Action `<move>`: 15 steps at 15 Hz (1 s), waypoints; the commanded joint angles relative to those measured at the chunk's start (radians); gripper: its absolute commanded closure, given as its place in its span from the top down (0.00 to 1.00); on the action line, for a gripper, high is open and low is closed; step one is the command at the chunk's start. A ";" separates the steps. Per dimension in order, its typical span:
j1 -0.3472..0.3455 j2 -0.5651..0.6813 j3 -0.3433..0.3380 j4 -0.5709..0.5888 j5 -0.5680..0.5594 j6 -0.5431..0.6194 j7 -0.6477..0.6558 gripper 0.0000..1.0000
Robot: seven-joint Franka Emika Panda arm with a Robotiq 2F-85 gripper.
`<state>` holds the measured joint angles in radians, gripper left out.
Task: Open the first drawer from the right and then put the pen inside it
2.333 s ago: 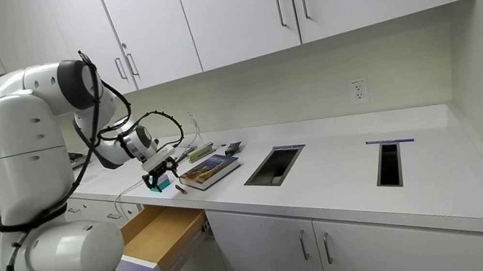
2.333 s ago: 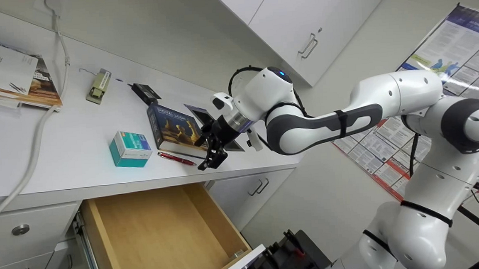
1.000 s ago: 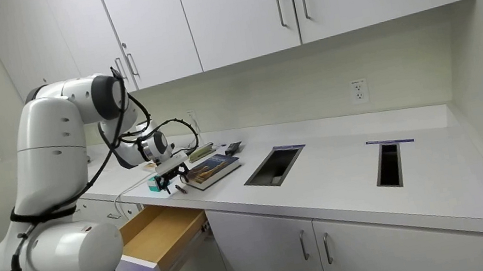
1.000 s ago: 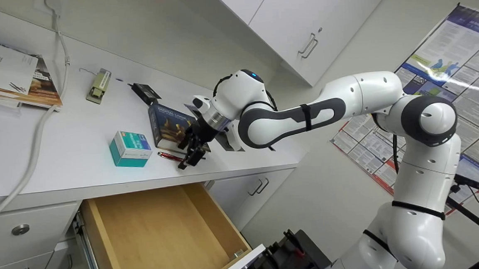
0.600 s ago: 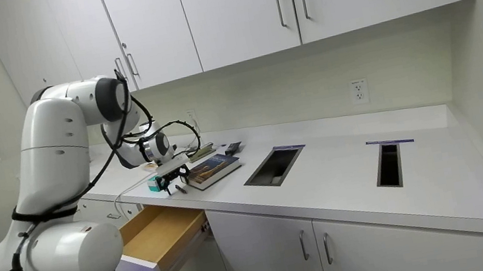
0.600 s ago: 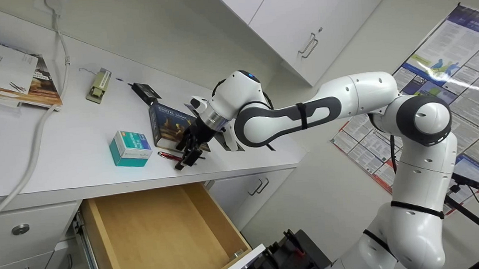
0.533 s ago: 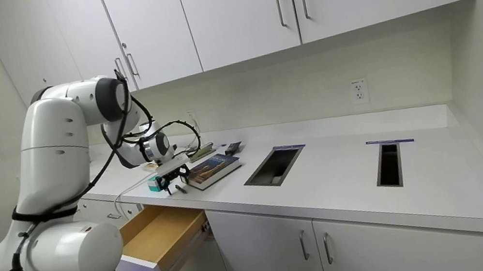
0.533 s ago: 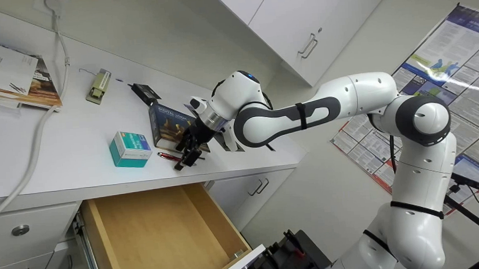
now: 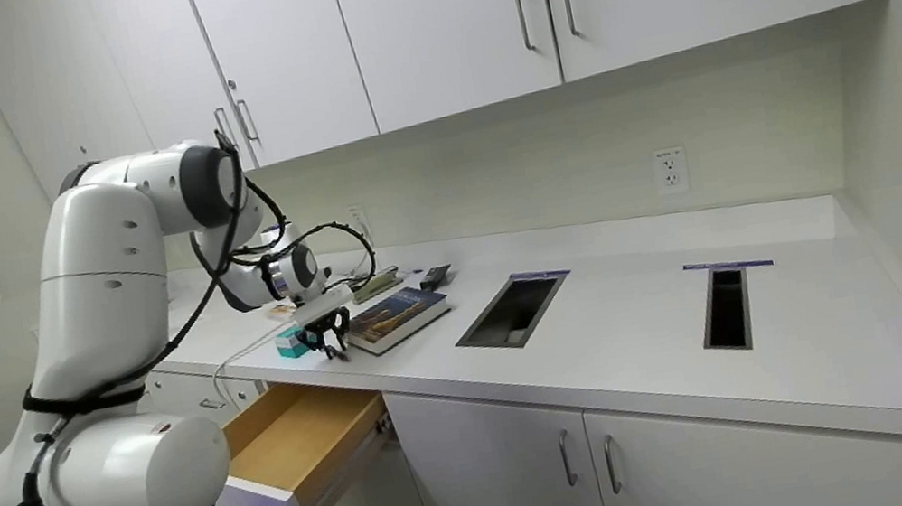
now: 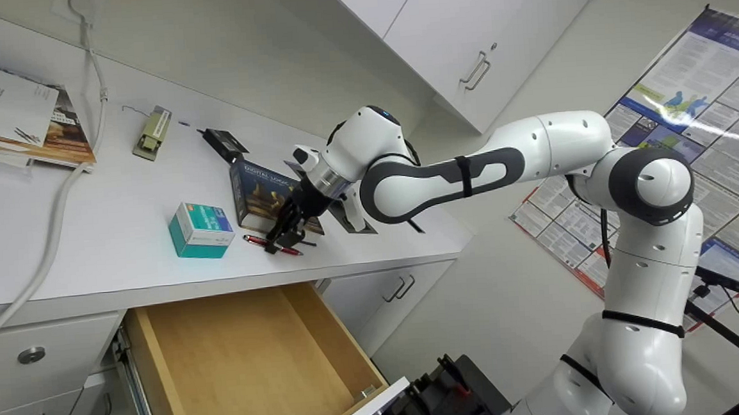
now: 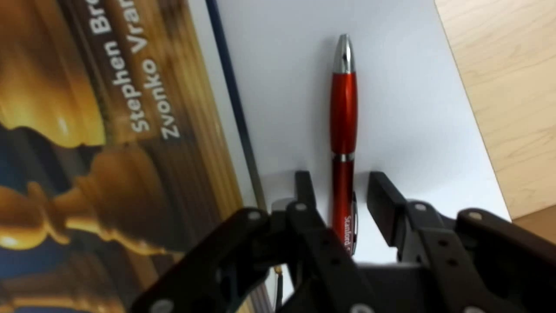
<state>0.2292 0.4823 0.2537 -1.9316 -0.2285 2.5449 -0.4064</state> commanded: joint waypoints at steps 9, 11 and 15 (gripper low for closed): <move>0.077 -0.026 -0.045 -0.027 -0.139 -0.019 0.121 0.73; 0.066 -0.017 -0.041 -0.030 -0.123 -0.022 0.111 0.73; 0.061 -0.010 -0.039 -0.032 -0.100 -0.029 0.111 0.42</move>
<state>0.2984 0.4734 0.2134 -1.9568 -0.3437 2.5401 -0.3003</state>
